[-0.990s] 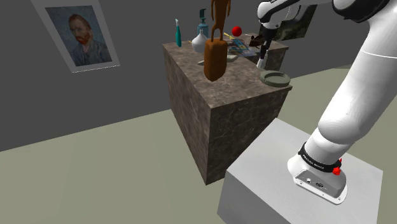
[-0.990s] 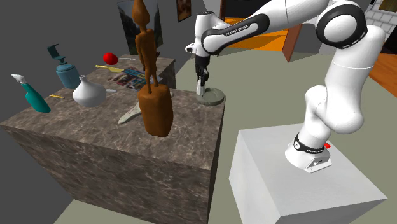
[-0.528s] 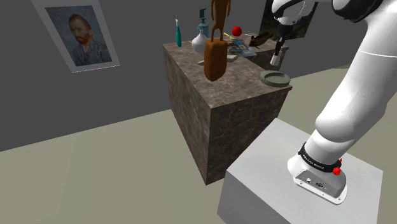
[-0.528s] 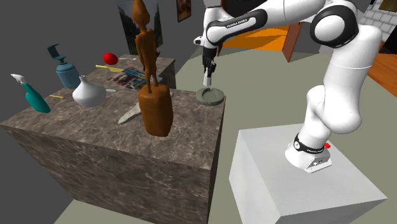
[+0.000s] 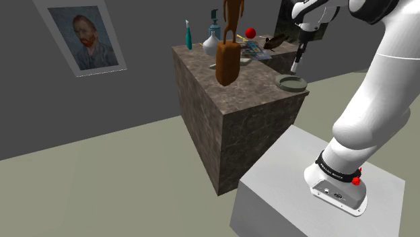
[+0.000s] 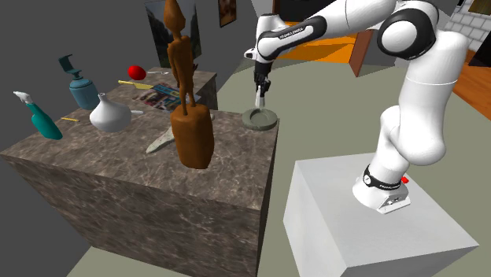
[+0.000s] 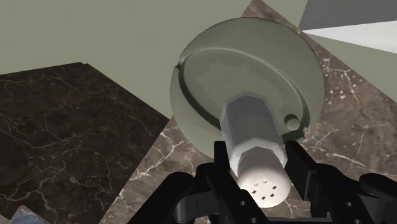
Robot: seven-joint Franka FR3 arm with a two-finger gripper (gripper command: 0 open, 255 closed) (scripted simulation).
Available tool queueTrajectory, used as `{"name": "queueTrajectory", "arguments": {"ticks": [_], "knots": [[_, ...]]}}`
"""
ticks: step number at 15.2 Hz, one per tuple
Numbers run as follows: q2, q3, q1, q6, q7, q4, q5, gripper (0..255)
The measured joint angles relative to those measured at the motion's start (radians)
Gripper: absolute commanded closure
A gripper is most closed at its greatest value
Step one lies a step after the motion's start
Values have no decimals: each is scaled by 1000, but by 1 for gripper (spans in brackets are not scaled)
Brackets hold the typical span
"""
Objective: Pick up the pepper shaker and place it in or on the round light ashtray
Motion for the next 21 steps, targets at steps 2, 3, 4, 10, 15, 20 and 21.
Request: {"name": "queueTrajectory", "arguments": {"ticks": [2, 3, 4, 10, 15, 20, 21], "knots": [[12, 1, -3, 21, -6, -12, 8, 255], [17, 1, -5, 35, -10, -21, 13, 255], [22, 3, -5, 48, -11, -30, 16, 255], [56, 10, -10, 121, -26, -75, 41, 255], [73, 14, -15, 155, -35, -95, 55, 255], [74, 14, -15, 156, -36, -95, 56, 0], [74, 14, -15, 156, -36, -95, 56, 0]]}}
